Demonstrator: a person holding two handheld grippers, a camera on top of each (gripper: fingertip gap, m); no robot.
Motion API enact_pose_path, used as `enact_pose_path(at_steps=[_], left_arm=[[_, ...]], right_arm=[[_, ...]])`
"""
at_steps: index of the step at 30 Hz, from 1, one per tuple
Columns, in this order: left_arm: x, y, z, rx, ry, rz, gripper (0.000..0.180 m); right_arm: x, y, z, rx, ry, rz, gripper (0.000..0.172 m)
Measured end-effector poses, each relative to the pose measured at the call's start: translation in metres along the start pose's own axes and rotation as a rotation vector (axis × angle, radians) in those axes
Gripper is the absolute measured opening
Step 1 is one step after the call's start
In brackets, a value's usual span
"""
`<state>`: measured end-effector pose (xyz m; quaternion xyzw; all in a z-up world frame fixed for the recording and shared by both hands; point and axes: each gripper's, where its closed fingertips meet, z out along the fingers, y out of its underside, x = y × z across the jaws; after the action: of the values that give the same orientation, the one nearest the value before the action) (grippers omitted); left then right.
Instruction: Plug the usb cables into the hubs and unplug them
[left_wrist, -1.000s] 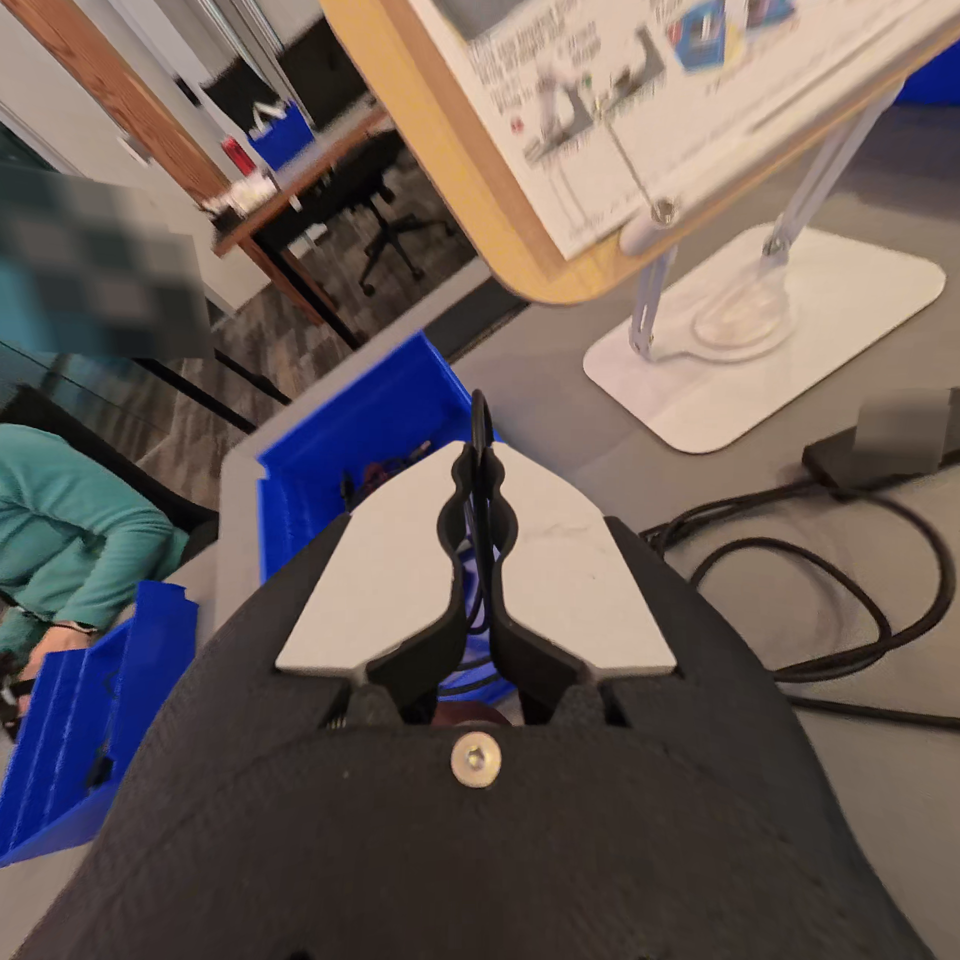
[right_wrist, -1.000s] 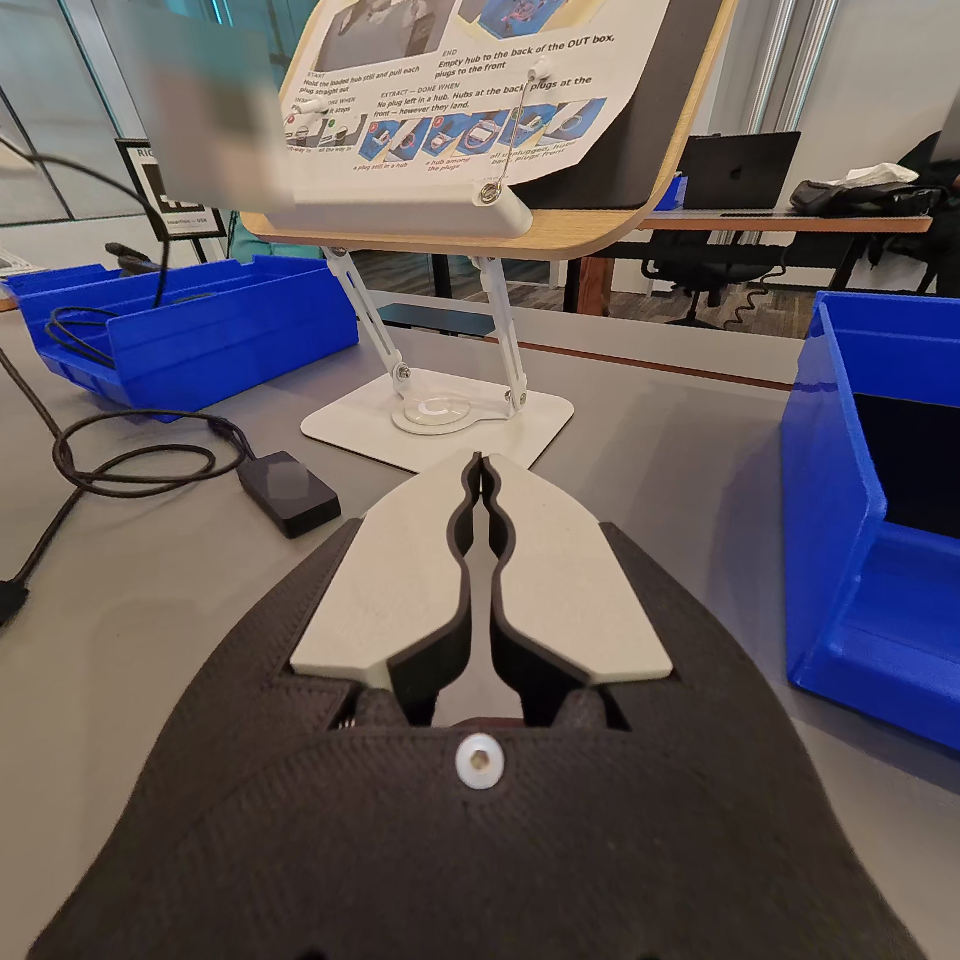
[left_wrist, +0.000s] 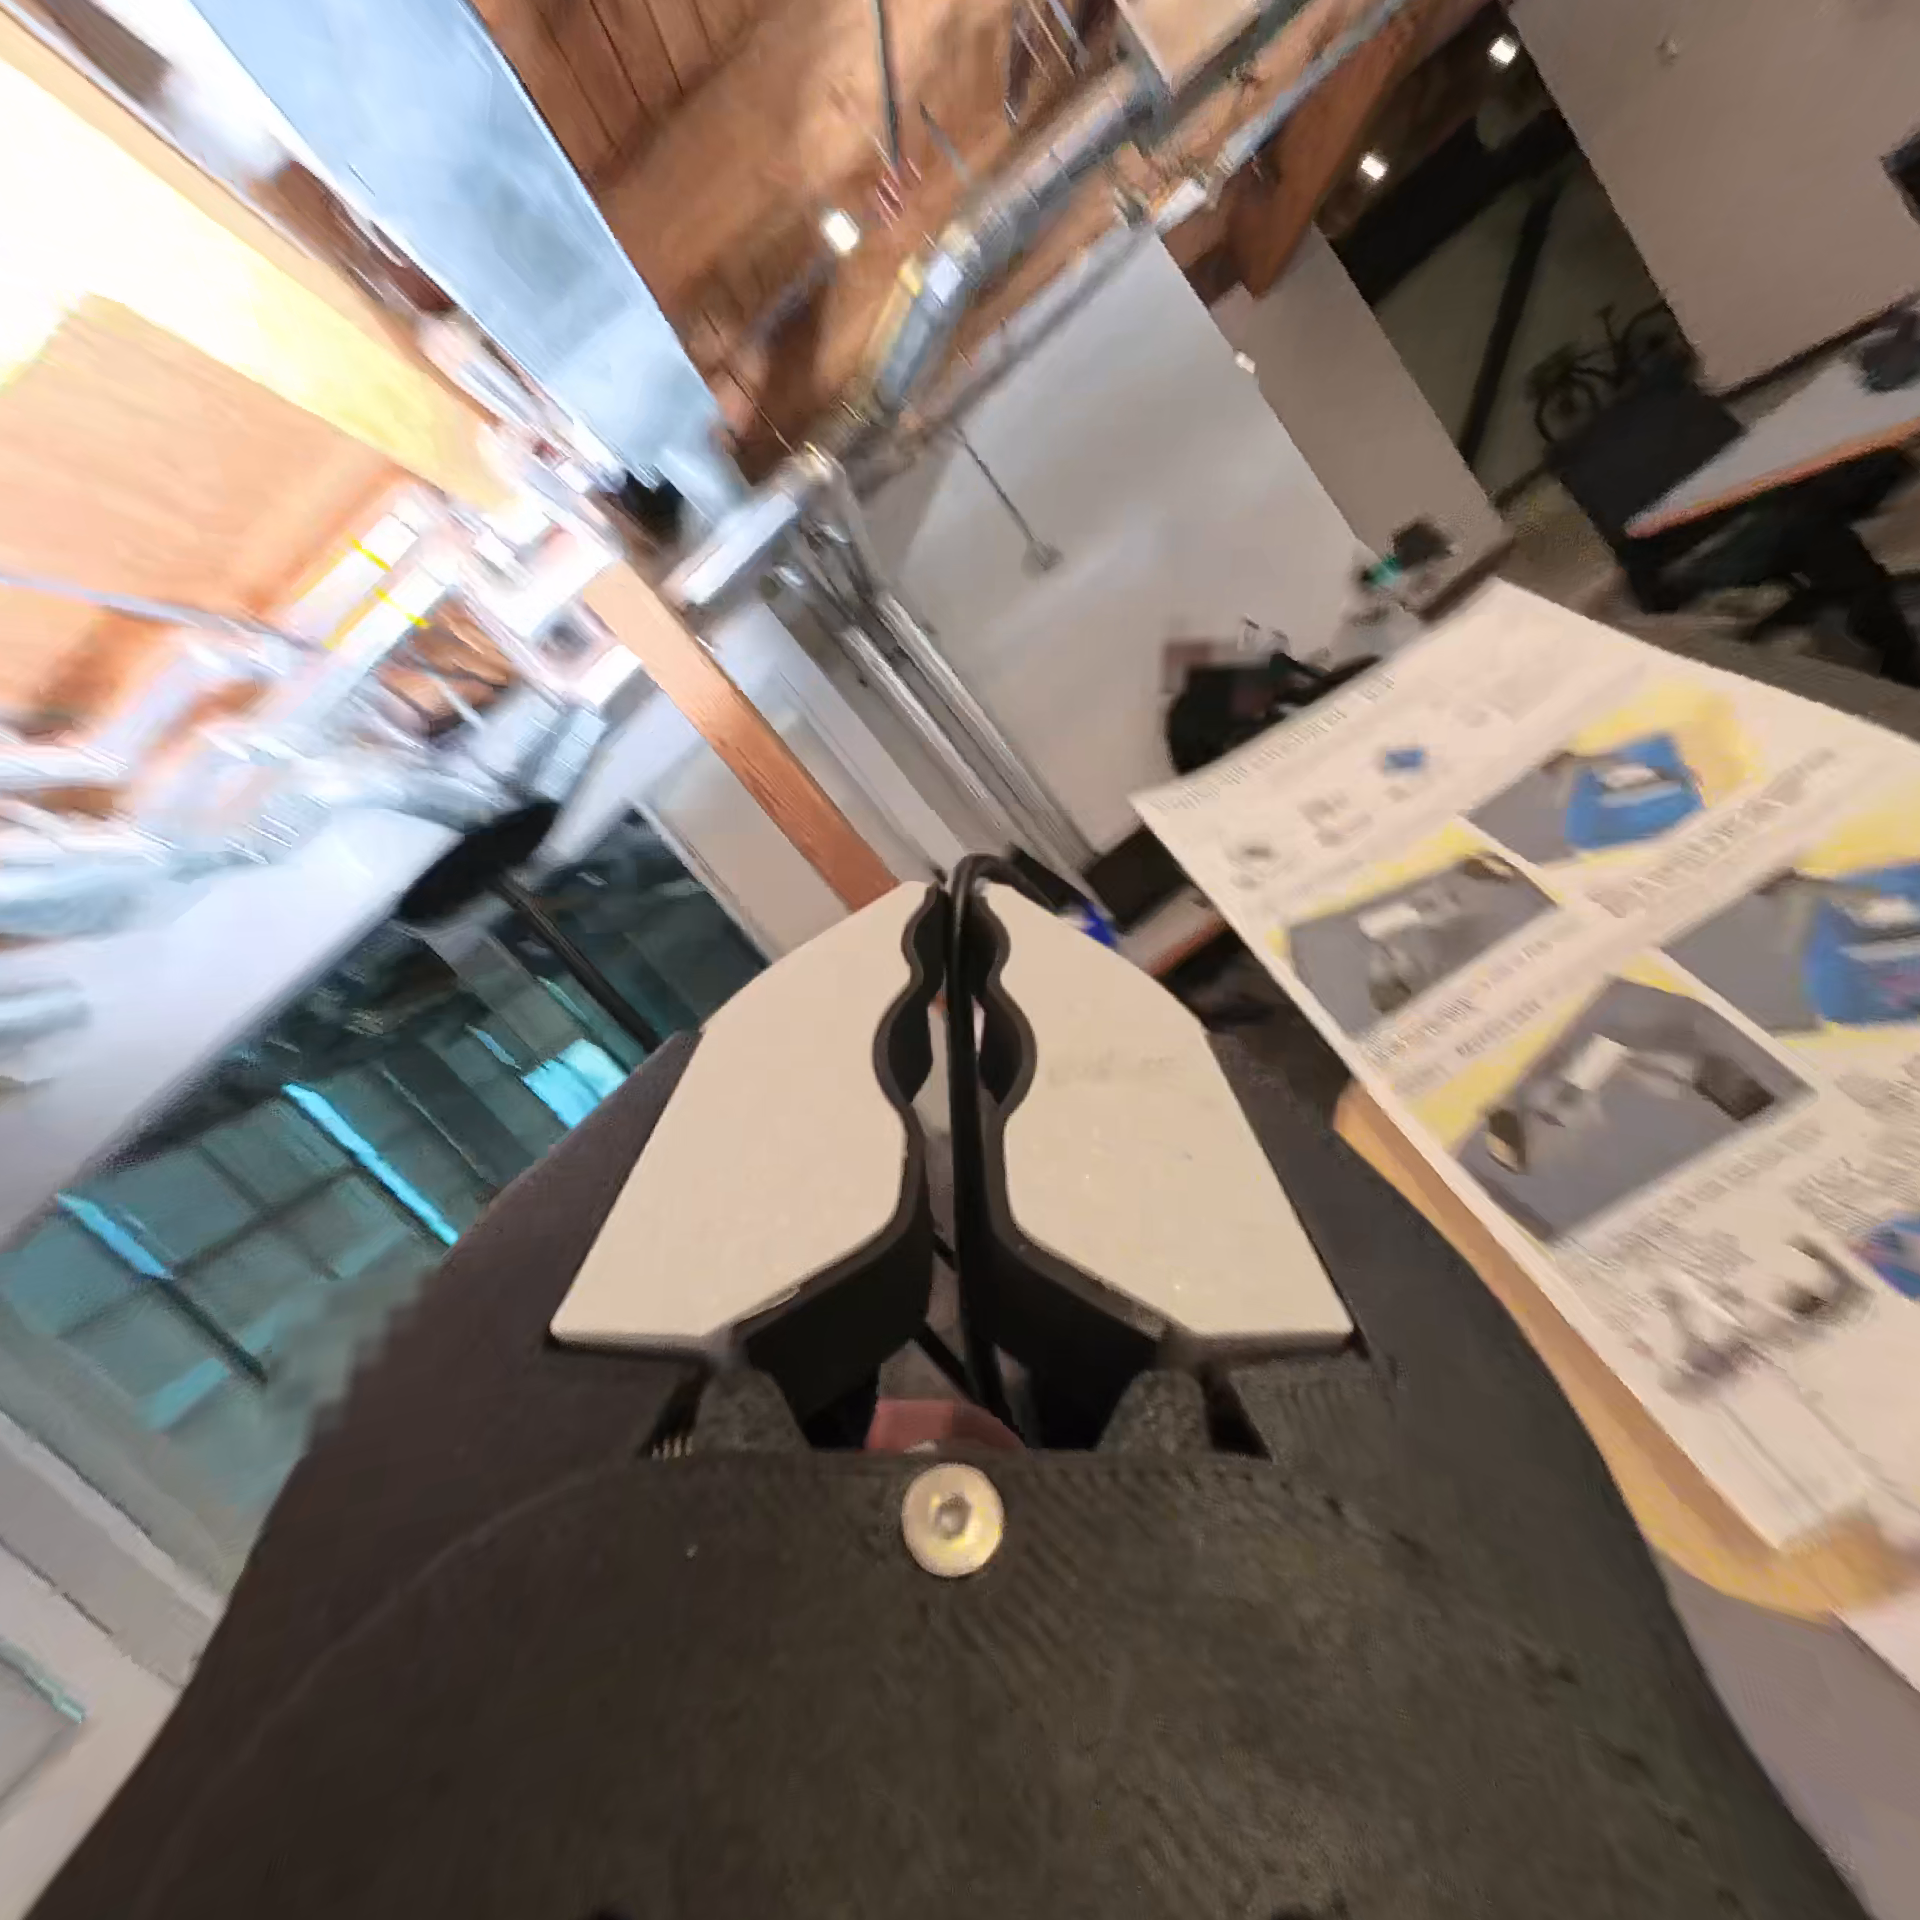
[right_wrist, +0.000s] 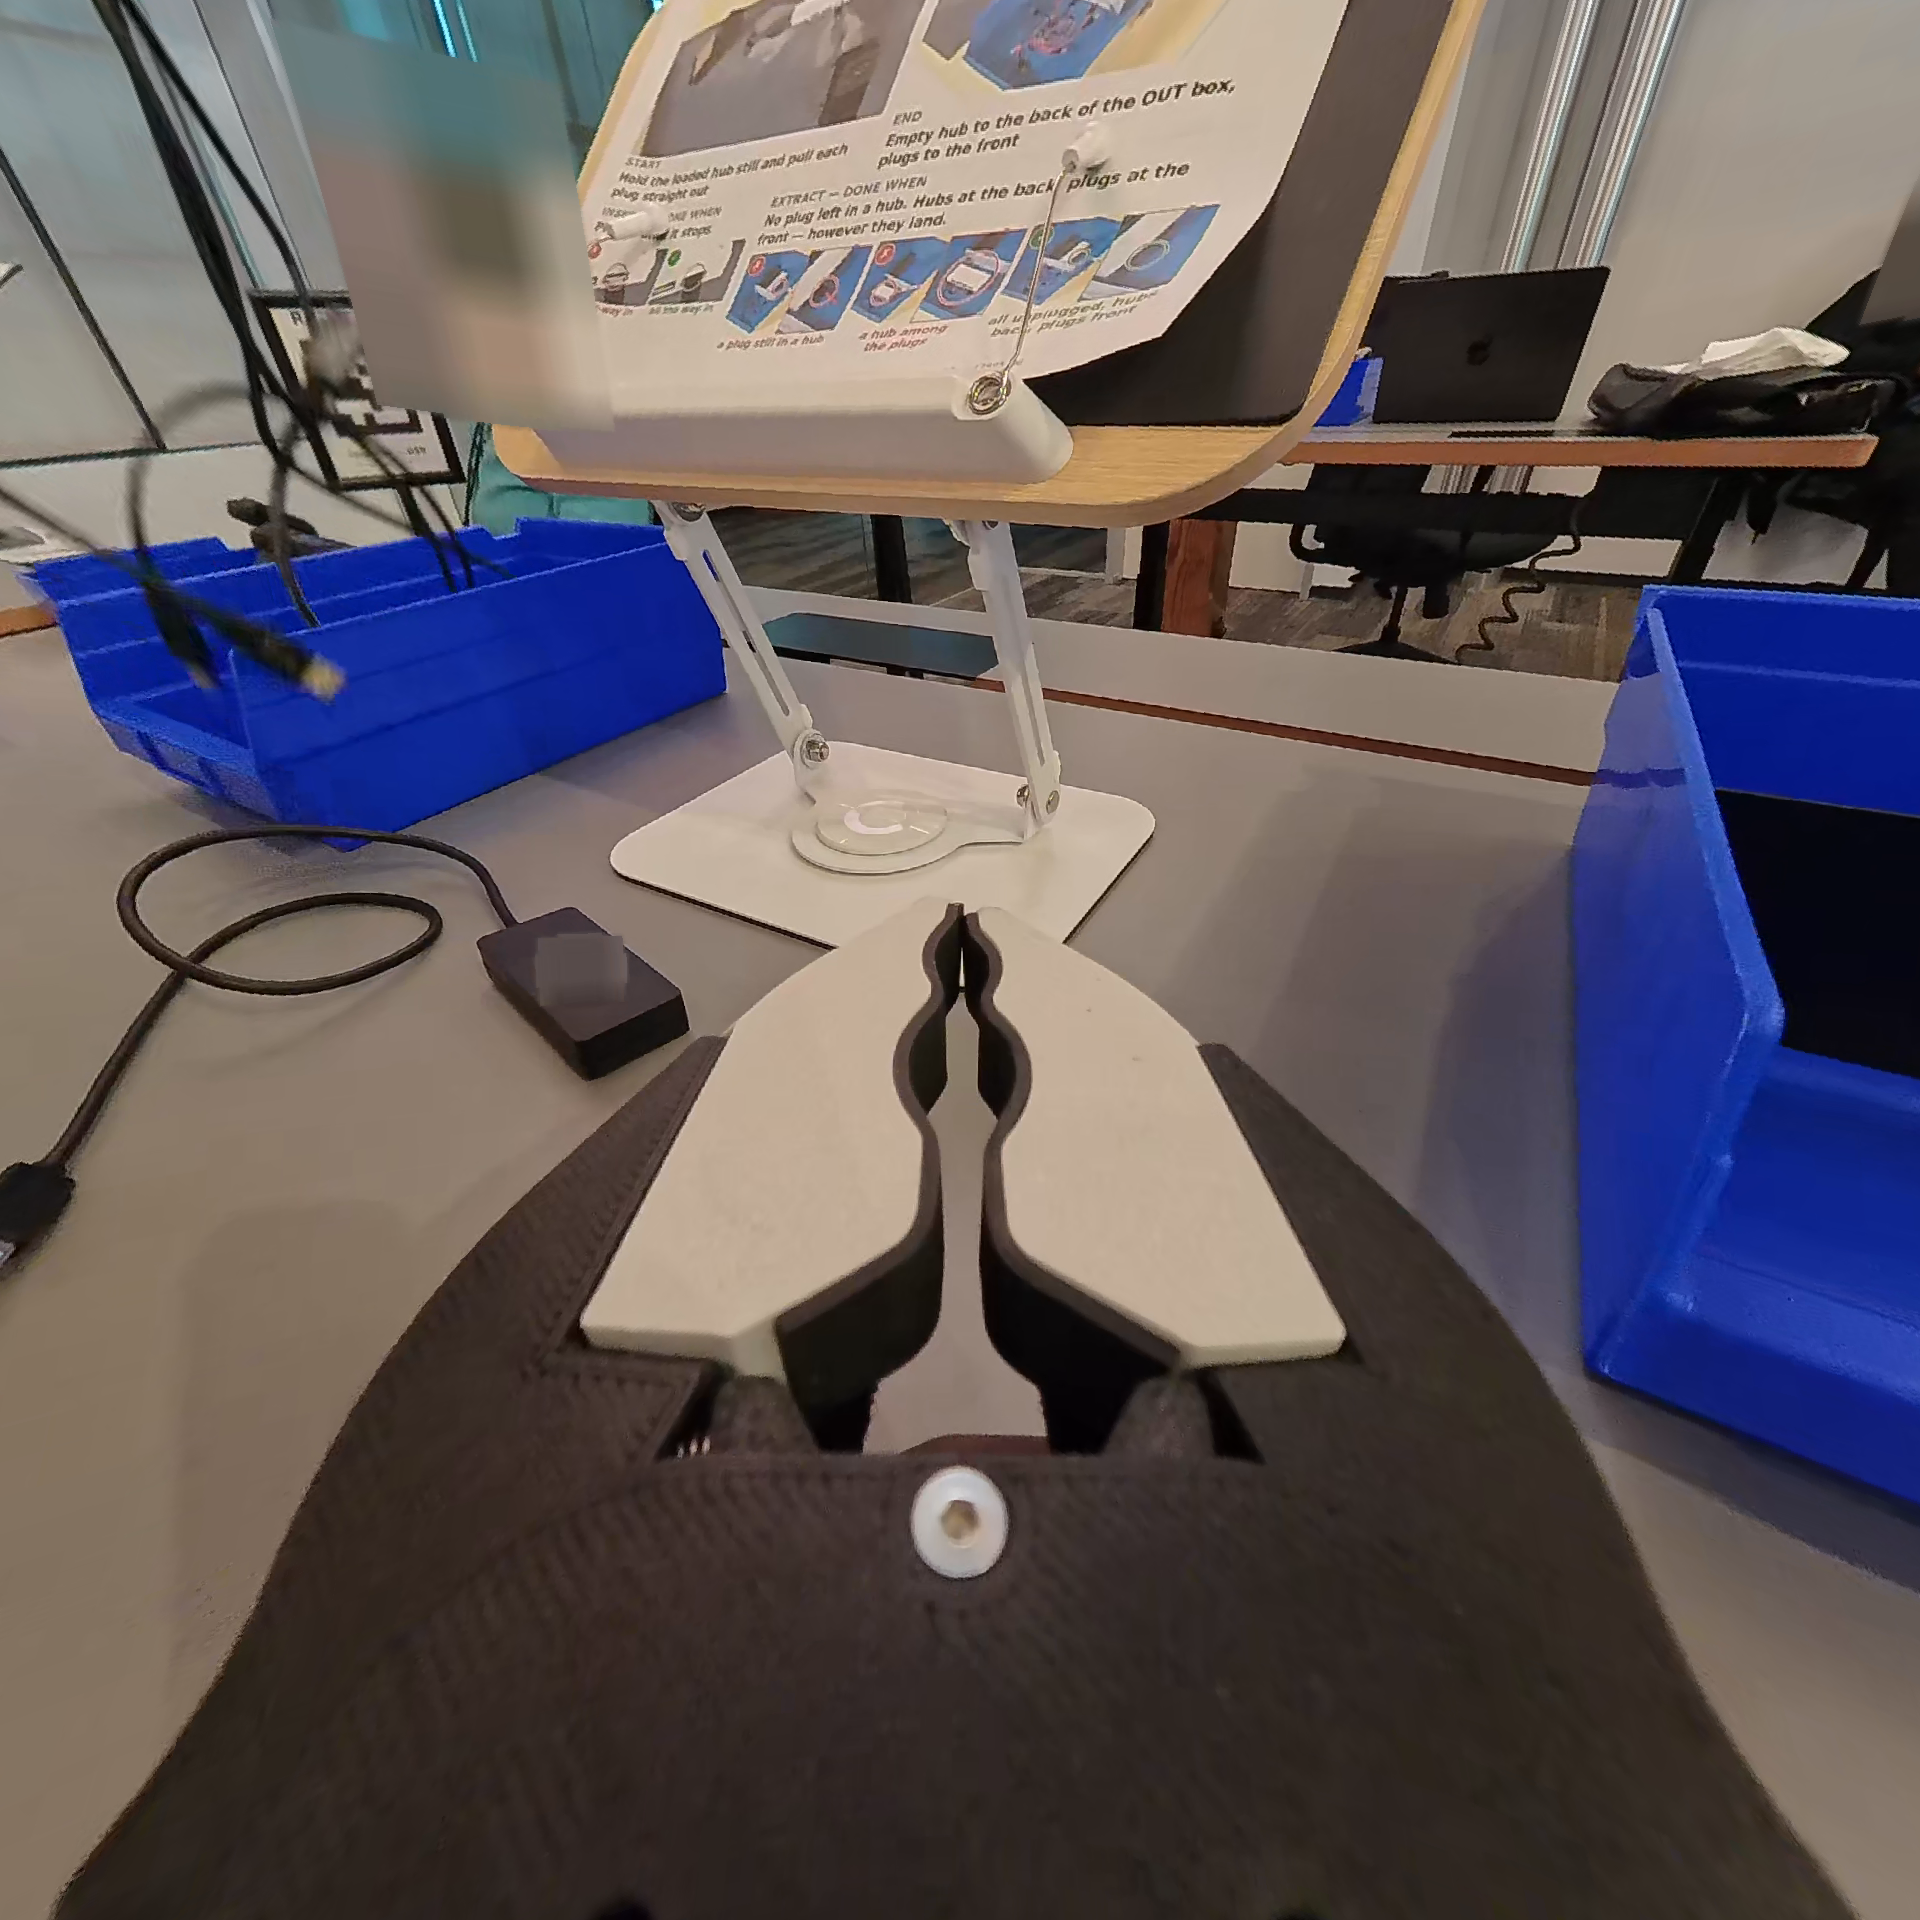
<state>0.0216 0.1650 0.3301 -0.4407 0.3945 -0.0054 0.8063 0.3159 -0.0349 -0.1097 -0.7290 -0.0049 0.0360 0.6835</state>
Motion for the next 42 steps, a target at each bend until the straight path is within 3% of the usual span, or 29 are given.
enact_pose_path(at_steps=[4, 11, 20, 26, 30, 32, 34, 36, 39, 42], left_arm=[[-0.012, -0.043, -0.004, 0.089, -0.052, 0.088, 0.004], [0.041, -0.049, -0.021, 0.075, 0.103, 0.119, 0.003], [0.006, 0.055, 0.026, -0.155, 0.112, 0.0, 0.004], [-0.025, 0.051, 0.052, -0.163, 0.019, 0.05, 0.004], [-0.086, 0.028, 0.061, -0.125, -0.171, 0.034, 0.004], [-0.08, 0.036, 0.067, -0.167, -0.116, 0.035, 0.004], [-0.047, 0.076, 0.071, -0.286, -0.001, 0.105, 0.004], [-0.034, 0.109, 0.064, -0.333, 0.017, 0.114, 0.004], [-0.047, 0.075, 0.04, -0.178, -0.044, -0.011, 0.004], [-0.033, 0.089, 0.034, -0.248, 0.038, -0.007, 0.004]], right_arm=[[0.0, 0.0, 0.001, -0.002, 0.0, 0.0, 0.0], [-0.001, 0.001, 0.001, -0.005, -0.005, -0.001, 0.0], [-0.001, 0.002, 0.001, -0.009, -0.002, 0.0, 0.0], [0.001, 0.003, 0.002, -0.016, 0.005, -0.001, 0.0], [0.001, 0.003, 0.002, -0.018, 0.007, -0.001, 0.0], [0.001, 0.003, 0.002, -0.016, 0.005, 0.0, 0.0], [0.001, 0.002, 0.002, -0.01, 0.001, 0.003, 0.0], [-0.001, 0.001, 0.001, -0.004, -0.004, 0.002, 0.0], [-0.001, 0.002, 0.002, -0.011, -0.007, 0.006, 0.0], [-0.001, 0.002, 0.002, -0.009, -0.002, 0.003, 0.0]])
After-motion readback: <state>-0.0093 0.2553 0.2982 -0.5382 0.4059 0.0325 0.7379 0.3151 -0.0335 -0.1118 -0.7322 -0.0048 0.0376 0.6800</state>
